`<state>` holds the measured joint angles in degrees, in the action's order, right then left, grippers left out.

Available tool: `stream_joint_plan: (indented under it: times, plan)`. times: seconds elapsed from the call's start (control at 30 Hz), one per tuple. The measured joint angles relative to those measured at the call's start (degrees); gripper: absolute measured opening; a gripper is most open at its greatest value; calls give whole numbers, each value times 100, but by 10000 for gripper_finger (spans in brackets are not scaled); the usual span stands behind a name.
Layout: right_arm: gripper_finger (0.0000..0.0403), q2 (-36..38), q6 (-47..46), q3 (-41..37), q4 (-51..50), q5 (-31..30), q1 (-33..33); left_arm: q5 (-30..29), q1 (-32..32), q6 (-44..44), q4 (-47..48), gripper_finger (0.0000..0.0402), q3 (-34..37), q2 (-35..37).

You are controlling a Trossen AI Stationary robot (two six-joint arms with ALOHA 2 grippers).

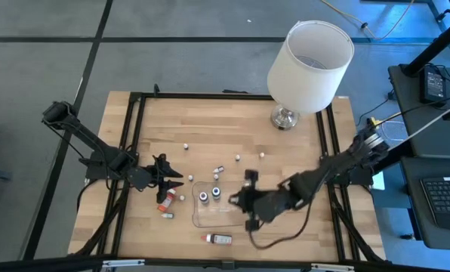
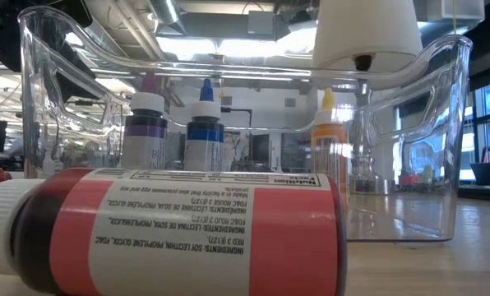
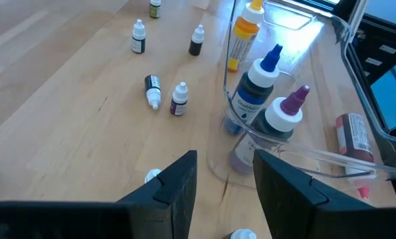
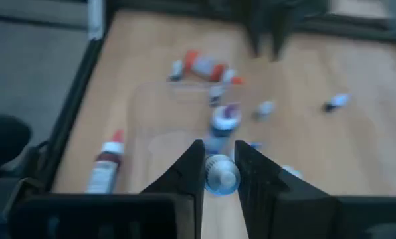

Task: Pick & Place food coloring
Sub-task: Put the small pink food coloring bottle into the container

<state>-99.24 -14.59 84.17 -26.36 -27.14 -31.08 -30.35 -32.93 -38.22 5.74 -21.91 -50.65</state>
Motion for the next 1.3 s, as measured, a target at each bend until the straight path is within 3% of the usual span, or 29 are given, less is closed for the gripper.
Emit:
stream_joint_plan:
  times: [0.2, 0.4, 0.83, 1.3]
  plan:
    - [68, -966, -351, 509, -145, 507, -86, 0, 0, 0, 2, 143, 0, 0]
    - [69, -1590, -1051, 670, -164, 640, 118, 0, 0, -3, 2, 143, 0, 0]
    - [69, -2199, -1646, 677, -185, 927, 349, 0, 0, -11, 2, 144, 0, 0]
    - [87, -2466, -1406, 674, -204, 1062, 436, 0, 0, -11, 0, 143, 0, 0]
